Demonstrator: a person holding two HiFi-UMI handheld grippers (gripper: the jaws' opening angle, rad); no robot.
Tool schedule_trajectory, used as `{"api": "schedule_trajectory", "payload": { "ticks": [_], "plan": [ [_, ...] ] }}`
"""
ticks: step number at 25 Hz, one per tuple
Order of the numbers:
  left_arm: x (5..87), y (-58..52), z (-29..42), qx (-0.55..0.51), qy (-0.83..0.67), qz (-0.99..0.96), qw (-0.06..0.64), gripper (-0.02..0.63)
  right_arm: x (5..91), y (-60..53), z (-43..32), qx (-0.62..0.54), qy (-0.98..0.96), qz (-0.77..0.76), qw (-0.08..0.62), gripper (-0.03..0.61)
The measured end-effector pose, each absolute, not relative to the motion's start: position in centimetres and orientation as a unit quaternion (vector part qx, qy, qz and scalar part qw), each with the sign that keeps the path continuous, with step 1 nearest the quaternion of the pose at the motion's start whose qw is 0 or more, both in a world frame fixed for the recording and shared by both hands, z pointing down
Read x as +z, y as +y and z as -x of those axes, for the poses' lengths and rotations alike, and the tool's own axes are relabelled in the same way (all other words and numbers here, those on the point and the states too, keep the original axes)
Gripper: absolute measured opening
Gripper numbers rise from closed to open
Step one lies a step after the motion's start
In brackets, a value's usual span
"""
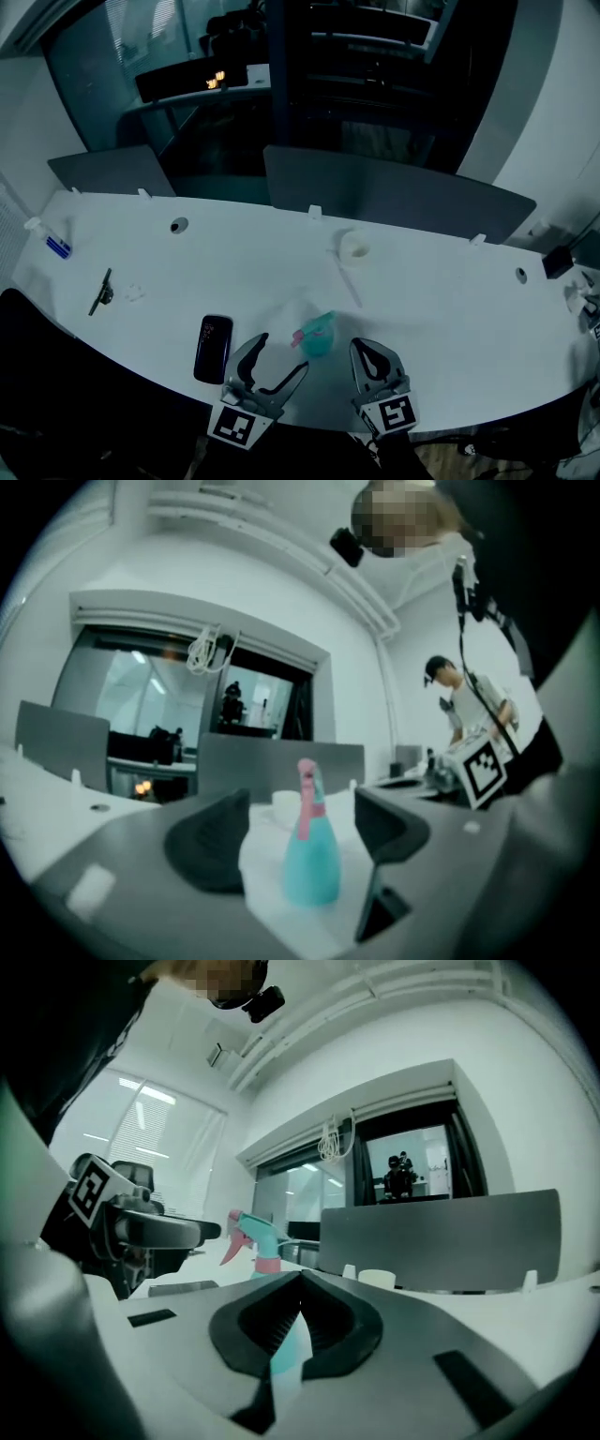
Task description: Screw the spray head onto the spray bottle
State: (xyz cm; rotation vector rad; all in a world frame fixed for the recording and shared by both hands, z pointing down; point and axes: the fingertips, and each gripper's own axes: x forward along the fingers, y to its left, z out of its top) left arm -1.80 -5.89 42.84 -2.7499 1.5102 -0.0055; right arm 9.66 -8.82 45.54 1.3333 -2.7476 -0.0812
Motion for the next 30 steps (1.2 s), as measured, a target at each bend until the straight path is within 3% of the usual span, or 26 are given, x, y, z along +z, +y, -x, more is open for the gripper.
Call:
{"api": "schedule_trajectory", "payload": {
  "ticks": [2, 3, 5, 6, 13, 22, 30],
  "plan": [
    [42.6, -5.2, 2.4, -0.014, 0.497, 0.868, 0.015, 0.348, 44.2, -8.4, -10.1, -0.041, -0.887, -0.46, 0.024, 0.006],
    [42.3, -4.9, 2.8, -0.02, 0.509, 0.86, 0.022, 0.315, 43.4, -8.1, -10.3, -0.048, -0.881, -0.47, 0.015, 0.006],
    [41.6, -4.4, 3.8, -0.023, 0.538, 0.842, 0.034, 0.075, 42.0, -7.3, -10.6, -0.065, -0.87, -0.489, 0.004, 0.006],
    [41.3, -4.2, 4.1, -0.02, 0.546, 0.837, 0.039, 0.005, 41.4, -6.9, -10.6, -0.077, -0.865, -0.496, 0.004, 0.006],
    [39.9, -0.9, 3.4, -0.044, 0.537, 0.834, 0.117, 0.003, 40.0, -2.0, -9.1, -0.127, -0.841, -0.526, 0.021, 0.006],
    [39.0, 8.6, 6.2, 0.014, 0.538, 0.837, 0.101, 0.003, 38.0, 8.9, -6.9, -0.149, -0.792, -0.592, 0.001, 0.006],
    [39.9, 14.5, 5.6, 0.002, 0.521, 0.848, 0.094, 0.003, 37.8, 16.1, -7.5, -0.142, -0.778, -0.612, 0.005, 0.006]
  ]
}}
